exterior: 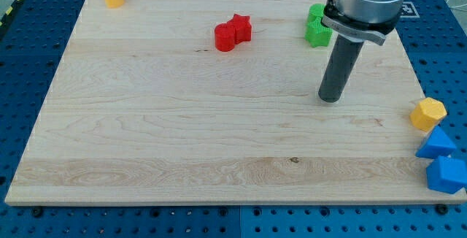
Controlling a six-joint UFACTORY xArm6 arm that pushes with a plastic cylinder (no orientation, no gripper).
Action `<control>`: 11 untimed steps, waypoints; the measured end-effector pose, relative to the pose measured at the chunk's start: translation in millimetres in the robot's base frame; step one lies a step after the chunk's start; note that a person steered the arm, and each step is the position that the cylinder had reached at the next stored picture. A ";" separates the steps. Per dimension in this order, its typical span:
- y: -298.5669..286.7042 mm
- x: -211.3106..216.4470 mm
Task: Move your arm to the center
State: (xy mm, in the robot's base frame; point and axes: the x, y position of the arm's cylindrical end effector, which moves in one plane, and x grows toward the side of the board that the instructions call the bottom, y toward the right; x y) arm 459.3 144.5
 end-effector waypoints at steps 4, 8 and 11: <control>-10.9 -50.8; -85.6 -50.0; -144.2 -49.9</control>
